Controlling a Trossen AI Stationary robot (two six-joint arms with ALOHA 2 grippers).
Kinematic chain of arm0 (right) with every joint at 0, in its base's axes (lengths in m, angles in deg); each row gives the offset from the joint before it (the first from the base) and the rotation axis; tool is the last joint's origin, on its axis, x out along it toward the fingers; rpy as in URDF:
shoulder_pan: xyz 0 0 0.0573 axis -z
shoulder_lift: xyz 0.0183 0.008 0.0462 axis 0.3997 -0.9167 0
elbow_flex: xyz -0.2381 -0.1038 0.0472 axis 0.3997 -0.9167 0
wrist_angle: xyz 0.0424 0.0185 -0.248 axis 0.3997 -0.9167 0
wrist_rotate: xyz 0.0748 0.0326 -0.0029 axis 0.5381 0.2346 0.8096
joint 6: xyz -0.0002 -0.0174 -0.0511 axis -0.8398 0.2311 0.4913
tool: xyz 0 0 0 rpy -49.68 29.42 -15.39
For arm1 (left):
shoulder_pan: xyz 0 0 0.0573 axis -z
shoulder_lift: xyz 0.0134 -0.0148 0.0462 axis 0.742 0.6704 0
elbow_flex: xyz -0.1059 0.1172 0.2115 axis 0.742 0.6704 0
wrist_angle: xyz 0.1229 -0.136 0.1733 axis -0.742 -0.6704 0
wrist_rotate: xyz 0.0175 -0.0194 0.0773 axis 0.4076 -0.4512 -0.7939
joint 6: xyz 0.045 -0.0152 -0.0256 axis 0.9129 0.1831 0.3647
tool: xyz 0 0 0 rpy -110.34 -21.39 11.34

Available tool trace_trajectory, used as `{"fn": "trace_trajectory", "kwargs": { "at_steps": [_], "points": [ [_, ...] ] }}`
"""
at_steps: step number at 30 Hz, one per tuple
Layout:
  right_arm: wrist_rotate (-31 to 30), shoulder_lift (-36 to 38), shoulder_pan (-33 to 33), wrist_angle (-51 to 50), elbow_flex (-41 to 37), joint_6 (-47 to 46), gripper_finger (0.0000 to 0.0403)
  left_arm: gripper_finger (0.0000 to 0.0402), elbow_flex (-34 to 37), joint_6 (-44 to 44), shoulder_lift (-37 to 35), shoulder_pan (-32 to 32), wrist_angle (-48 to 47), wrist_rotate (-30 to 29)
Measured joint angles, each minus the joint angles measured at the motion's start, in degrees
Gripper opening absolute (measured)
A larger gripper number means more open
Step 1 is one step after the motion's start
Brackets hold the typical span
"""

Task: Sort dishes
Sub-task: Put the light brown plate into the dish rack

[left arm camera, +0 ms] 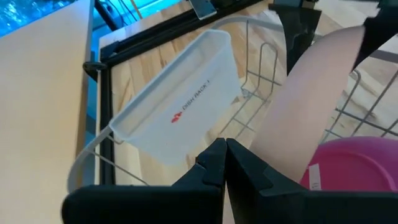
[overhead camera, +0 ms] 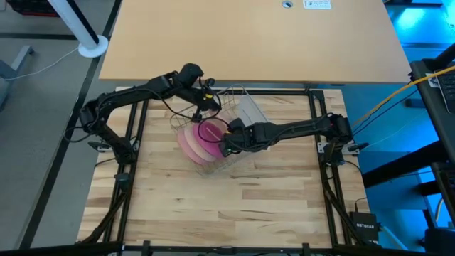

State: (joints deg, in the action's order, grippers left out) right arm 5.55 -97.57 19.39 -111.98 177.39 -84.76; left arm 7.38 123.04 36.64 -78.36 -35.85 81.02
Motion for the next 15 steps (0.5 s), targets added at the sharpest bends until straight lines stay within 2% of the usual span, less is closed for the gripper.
{"fn": "trace_trajectory", "kwargs": {
  "at_steps": [7,15],
  "points": [
    [0.15,-0.02,0.02,2.09,0.02,1.35,0.0199,0.0001,0.1,0.07,0.17,0.04,-0.87,-0.15],
    [0.62,-0.02,0.02,3.73,0.02,3.04,0.0209,0.0001,0.12,1.3,0.17,0.04,-4.93,-2.71]
  ]
}}
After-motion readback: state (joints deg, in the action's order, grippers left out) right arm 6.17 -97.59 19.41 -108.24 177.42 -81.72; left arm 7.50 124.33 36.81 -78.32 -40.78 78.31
